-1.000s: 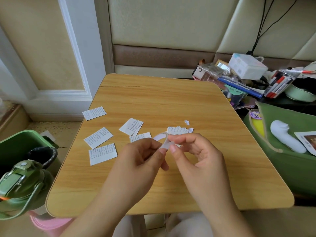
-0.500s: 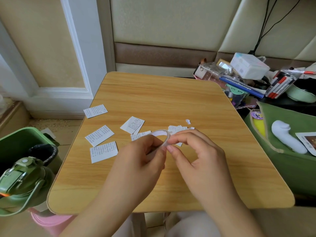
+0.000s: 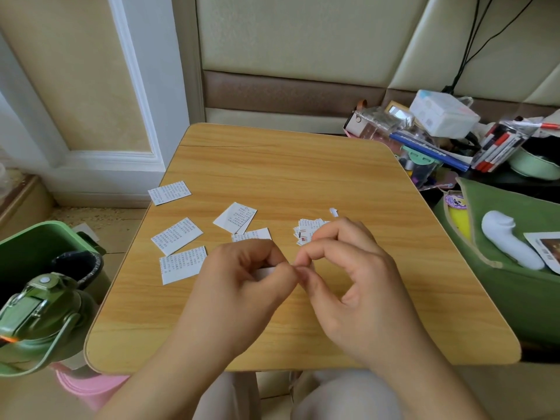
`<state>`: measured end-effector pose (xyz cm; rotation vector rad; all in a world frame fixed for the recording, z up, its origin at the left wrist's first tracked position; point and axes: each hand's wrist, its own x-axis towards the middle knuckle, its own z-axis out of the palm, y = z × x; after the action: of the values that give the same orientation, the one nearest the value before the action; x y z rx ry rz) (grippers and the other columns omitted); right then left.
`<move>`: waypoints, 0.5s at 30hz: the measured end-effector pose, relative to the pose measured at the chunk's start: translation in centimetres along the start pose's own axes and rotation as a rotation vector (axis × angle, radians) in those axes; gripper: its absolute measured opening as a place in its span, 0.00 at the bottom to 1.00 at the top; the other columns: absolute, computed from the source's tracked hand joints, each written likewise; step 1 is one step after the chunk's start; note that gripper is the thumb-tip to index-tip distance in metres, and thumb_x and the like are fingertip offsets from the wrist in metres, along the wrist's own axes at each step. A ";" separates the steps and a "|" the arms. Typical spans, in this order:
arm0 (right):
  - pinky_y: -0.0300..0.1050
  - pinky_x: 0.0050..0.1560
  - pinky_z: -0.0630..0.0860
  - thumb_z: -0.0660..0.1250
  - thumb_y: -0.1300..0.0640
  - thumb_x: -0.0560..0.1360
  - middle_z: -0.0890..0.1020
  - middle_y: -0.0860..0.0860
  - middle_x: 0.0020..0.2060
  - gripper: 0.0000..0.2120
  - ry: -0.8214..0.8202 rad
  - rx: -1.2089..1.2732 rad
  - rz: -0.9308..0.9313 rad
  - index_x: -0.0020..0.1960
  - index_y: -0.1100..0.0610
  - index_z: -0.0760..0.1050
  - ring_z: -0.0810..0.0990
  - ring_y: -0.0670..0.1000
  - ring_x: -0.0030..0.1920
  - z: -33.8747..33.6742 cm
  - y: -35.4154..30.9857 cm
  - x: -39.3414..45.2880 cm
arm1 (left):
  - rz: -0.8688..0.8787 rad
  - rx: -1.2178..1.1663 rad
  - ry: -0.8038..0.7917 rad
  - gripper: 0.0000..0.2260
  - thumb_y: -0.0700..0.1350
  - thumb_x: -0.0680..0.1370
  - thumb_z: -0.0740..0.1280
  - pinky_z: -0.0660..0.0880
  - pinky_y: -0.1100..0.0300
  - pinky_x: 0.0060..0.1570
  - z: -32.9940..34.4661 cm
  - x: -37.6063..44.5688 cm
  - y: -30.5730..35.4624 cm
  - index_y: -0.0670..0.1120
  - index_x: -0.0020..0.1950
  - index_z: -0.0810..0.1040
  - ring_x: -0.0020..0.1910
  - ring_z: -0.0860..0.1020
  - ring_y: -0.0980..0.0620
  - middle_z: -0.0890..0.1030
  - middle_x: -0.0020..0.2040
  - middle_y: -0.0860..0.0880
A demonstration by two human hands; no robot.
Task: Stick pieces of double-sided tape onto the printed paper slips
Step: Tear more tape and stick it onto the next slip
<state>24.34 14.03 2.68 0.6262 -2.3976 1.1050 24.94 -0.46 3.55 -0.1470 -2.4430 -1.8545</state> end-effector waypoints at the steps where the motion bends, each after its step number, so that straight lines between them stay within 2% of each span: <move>1: 0.43 0.49 0.70 0.65 0.56 0.72 0.73 0.43 0.41 0.04 0.010 -0.017 -0.020 0.41 0.54 0.78 0.74 0.45 0.47 0.0 0.1 -0.1 | -0.029 -0.034 -0.009 0.10 0.46 0.66 0.67 0.56 0.70 0.20 0.0 0.0 0.2 0.42 0.28 0.74 0.20 0.58 0.57 0.62 0.20 0.55; 5: 0.43 0.54 0.65 0.63 0.56 0.74 0.73 0.44 0.43 0.02 0.046 -0.147 -0.064 0.44 0.52 0.75 0.71 0.43 0.49 0.4 0.6 -0.5 | -0.077 -0.049 -0.078 0.08 0.44 0.70 0.65 0.56 0.69 0.20 -0.1 0.2 0.1 0.44 0.32 0.76 0.20 0.58 0.57 0.63 0.21 0.55; 10: 0.47 0.50 0.64 0.60 0.57 0.75 0.73 0.46 0.45 0.04 0.010 -0.199 -0.107 0.45 0.54 0.73 0.70 0.46 0.47 0.9 0.7 -0.4 | -0.099 -0.114 -0.083 0.11 0.47 0.70 0.66 0.56 0.67 0.23 -0.2 0.7 -0.2 0.41 0.32 0.76 0.22 0.58 0.56 0.64 0.23 0.53; 13: 0.44 0.55 0.66 0.60 0.55 0.77 0.71 0.42 0.46 0.03 -0.029 -0.018 -0.100 0.45 0.50 0.71 0.71 0.45 0.51 -0.1 0.5 -0.7 | -0.177 -0.220 -0.026 0.10 0.49 0.69 0.66 0.57 0.59 0.31 -0.6 1.6 -1.5 0.46 0.30 0.78 0.28 0.60 0.53 0.65 0.24 0.53; 15: 0.40 0.57 0.66 0.62 0.51 0.76 0.72 0.39 0.47 0.02 -0.044 0.194 0.042 0.46 0.47 0.73 0.73 0.45 0.54 -0.8 0.5 -0.8 | -0.218 -0.311 -0.005 0.09 0.51 0.69 0.64 0.55 0.55 0.36 -0.9 2.0 -2.0 0.49 0.33 0.79 0.29 0.60 0.53 0.66 0.25 0.53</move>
<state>24.91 15.11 2.42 0.6726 -2.3681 1.3668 22.75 -1.79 2.14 0.1032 -2.2335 -2.3198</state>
